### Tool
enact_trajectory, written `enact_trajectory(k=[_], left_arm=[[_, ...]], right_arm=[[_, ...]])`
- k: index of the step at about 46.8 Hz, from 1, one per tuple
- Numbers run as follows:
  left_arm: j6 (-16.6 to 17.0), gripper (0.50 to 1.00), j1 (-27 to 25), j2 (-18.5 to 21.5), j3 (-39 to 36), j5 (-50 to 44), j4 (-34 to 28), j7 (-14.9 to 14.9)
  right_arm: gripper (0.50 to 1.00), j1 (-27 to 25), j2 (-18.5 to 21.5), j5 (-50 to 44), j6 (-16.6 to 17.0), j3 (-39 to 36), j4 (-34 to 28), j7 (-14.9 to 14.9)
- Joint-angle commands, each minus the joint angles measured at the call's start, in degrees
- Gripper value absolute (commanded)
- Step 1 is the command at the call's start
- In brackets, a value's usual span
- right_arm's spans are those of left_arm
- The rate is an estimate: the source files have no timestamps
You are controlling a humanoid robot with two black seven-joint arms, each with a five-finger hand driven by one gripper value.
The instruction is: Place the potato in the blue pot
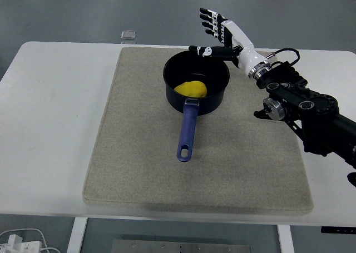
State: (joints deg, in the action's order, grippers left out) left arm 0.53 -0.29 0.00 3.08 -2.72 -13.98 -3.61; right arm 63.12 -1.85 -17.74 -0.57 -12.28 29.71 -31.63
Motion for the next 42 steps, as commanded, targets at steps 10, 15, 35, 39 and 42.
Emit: enact_trajectory(k=[10, 15, 35, 39, 42], left_arm=[[0.0, 0.992, 0.03, 0.0, 0.0, 0.0, -0.17, -0.08], [0.0, 0.994, 0.03, 0.0, 0.0, 0.0, -0.17, 0.01], [0.0, 0.994, 0.03, 0.0, 0.0, 0.0, -0.35, 0.01], [0.0, 0.994, 0.03, 0.0, 0.0, 0.0, -0.35, -0.08], [0.0, 0.994, 0.03, 0.0, 0.0, 0.0, -0.35, 0.01]], right_arm=[[0.93, -3.26, -1.14, 1.83, 0.57, -10.57, 0.17, 0.08], [0.93, -5.02, -1.14, 2.97, 0.57, -13.65, 0.26, 3.93], [0.93, -6.08, -2.2, 18.7, -0.31, -19.18, -0.09, 18.01], [0.93, -5.73, -2.46, 21.77, -2.5, -20.42, -0.27, 18.01], [0.93, -4.59, -2.72, 23.53, -4.69, -21.12, -0.44, 18.01]])
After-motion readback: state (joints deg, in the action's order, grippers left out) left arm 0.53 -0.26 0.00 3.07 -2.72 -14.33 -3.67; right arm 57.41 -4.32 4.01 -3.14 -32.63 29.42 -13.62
